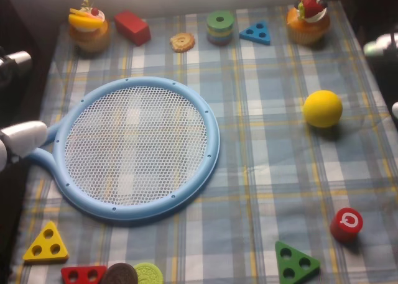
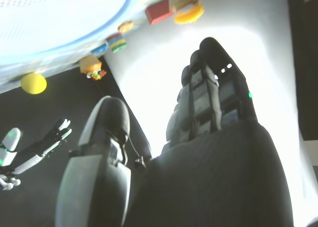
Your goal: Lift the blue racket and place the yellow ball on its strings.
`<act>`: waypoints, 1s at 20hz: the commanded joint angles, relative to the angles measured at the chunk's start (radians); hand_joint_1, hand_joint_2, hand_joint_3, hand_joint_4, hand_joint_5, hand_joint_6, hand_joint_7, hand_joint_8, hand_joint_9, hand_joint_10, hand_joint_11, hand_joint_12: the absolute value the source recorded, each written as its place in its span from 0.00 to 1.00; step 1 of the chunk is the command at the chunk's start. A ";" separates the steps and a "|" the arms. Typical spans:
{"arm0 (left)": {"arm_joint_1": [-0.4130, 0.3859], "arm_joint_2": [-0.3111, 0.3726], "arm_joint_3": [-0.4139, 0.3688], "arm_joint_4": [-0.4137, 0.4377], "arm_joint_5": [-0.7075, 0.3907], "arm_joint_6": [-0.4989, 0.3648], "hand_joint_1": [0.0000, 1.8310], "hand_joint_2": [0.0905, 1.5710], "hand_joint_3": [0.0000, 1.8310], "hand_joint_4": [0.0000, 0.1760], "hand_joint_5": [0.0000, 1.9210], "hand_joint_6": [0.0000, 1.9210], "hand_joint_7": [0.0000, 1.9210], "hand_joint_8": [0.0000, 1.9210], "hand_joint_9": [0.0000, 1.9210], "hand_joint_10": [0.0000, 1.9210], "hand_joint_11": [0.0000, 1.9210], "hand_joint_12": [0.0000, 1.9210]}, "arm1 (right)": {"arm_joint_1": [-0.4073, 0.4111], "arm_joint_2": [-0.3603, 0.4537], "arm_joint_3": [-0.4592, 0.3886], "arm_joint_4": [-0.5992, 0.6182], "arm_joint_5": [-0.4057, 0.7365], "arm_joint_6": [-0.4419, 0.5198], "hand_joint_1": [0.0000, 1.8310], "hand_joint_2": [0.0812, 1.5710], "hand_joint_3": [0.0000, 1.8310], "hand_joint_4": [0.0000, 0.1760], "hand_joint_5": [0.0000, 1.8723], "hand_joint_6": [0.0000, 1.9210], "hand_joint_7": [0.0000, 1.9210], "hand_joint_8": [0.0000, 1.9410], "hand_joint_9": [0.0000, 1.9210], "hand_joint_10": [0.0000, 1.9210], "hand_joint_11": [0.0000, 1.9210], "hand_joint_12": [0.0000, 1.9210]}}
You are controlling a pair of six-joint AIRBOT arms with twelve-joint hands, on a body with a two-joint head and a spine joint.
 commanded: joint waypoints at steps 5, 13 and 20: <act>0.018 -0.006 0.041 -0.049 -0.047 -0.003 0.21 0.76 0.00 0.85 0.12 0.00 0.17 0.00 0.19 0.00 0.00 0.39 | 0.012 -0.001 0.003 0.010 0.118 0.018 0.29 0.86 0.00 0.00 0.36 0.00 0.40 0.01 0.38 0.01 0.24 0.28; 0.024 -0.014 0.089 -0.199 0.033 0.162 0.42 0.55 0.00 1.00 0.00 0.00 0.05 0.00 0.03 0.00 0.00 0.09 | 0.020 -0.001 0.004 -0.005 0.118 0.022 0.29 0.86 0.00 0.00 0.38 0.00 0.44 0.00 0.43 0.00 0.28 0.33; 0.018 -0.072 0.190 -0.297 0.158 0.170 0.44 0.52 0.00 1.00 0.01 0.00 0.09 0.00 0.06 0.00 0.00 0.15 | 0.029 -0.002 0.005 -0.030 0.105 0.027 0.32 0.86 0.00 0.00 0.39 0.00 0.47 0.00 0.49 0.00 0.28 0.47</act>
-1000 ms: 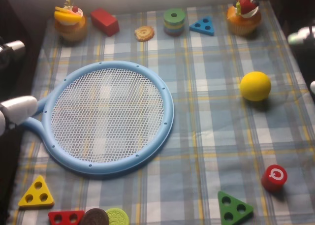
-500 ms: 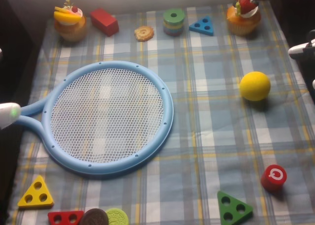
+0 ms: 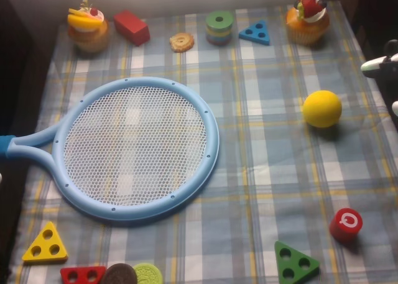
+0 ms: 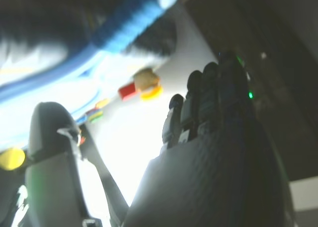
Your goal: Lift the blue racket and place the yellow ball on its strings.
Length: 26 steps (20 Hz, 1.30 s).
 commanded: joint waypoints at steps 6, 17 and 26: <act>-0.034 -0.052 0.069 -0.037 -0.005 0.056 0.46 0.54 0.00 1.00 0.05 0.00 0.11 0.00 0.08 0.00 0.00 0.16 | 0.057 -0.023 0.023 -0.050 0.060 0.032 0.34 0.85 0.00 0.00 0.39 0.00 0.53 0.00 0.58 0.04 0.33 0.67; -0.196 -0.160 0.198 -0.134 0.196 0.377 0.47 0.56 0.00 1.00 0.09 0.00 0.17 0.00 0.13 0.00 0.00 0.17 | 0.070 -0.040 0.037 -0.093 0.032 0.052 0.34 0.86 0.00 0.00 0.40 0.00 0.54 0.00 0.60 0.02 0.34 0.63; -0.205 -0.170 0.229 -0.174 0.259 0.433 0.49 0.56 0.00 1.00 0.13 0.00 0.17 0.00 0.13 0.00 0.00 0.17 | 0.078 -0.053 0.045 -0.108 0.018 0.058 0.35 0.86 0.00 0.00 0.41 0.00 0.54 0.00 0.59 0.01 0.35 0.66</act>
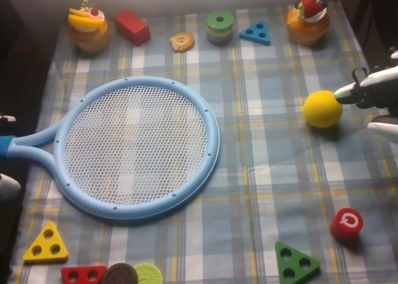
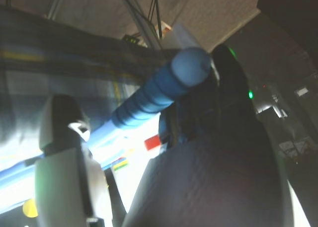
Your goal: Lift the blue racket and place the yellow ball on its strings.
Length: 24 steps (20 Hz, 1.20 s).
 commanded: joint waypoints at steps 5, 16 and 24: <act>-0.018 -0.015 0.022 0.008 -0.049 0.002 0.56 0.60 0.00 0.20 0.38 0.01 0.40 0.02 0.36 0.03 0.13 0.38 | 0.012 -0.003 0.009 0.017 0.117 0.013 0.39 0.86 0.00 0.00 0.40 0.00 0.53 0.00 0.59 0.01 0.36 0.65; -0.024 -0.017 0.010 0.017 -0.055 0.002 0.68 0.83 0.00 0.96 0.41 1.00 0.41 1.00 0.40 1.00 0.34 1.00 | 0.009 -0.006 0.010 0.016 0.116 0.017 0.38 0.87 0.00 0.00 0.39 0.00 0.52 0.00 0.58 0.00 0.35 0.59; -0.028 0.016 -0.048 0.127 -0.095 -0.114 0.89 0.75 0.00 1.00 0.45 1.00 0.61 1.00 0.71 1.00 0.79 1.00 | 0.004 -0.011 0.014 0.016 0.116 0.025 0.37 0.88 0.00 0.00 0.40 0.00 0.54 0.00 0.59 0.00 0.38 0.57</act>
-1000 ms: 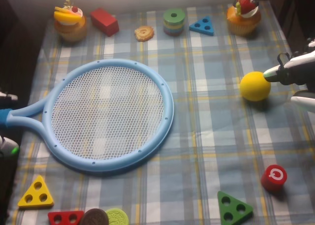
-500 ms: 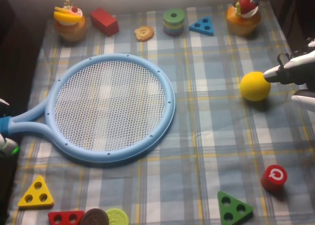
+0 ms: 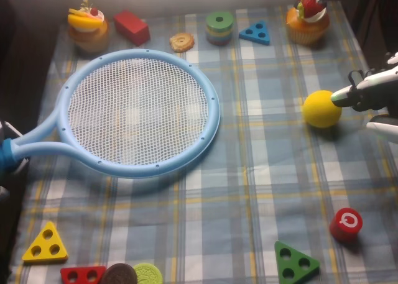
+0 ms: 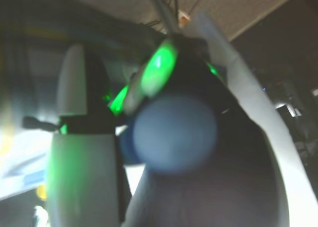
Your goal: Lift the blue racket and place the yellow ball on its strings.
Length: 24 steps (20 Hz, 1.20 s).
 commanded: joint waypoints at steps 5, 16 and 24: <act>0.000 0.067 -0.069 0.128 -0.163 -0.083 0.94 0.73 0.00 1.00 0.46 1.00 0.62 1.00 0.73 1.00 0.79 1.00 | 0.002 -0.002 0.007 0.029 0.117 0.007 0.36 0.88 0.00 0.00 0.40 0.00 0.54 0.00 0.59 0.00 0.36 0.59; 0.066 0.184 -0.210 0.419 -0.361 -0.500 0.95 0.71 0.00 1.00 0.46 1.00 0.63 1.00 0.77 1.00 0.83 1.00 | 0.062 -0.033 0.056 0.048 0.112 0.016 0.38 0.84 0.00 0.00 0.41 0.00 0.53 0.00 0.61 0.01 0.35 0.70; 0.051 0.202 -0.262 0.502 -0.420 -0.503 0.98 0.74 0.00 1.00 0.54 1.00 0.70 1.00 0.81 1.00 0.83 1.00 | 0.219 -0.132 0.180 -0.087 -0.082 0.114 0.46 0.63 0.00 0.00 0.35 0.00 0.39 0.00 0.38 0.00 0.14 0.45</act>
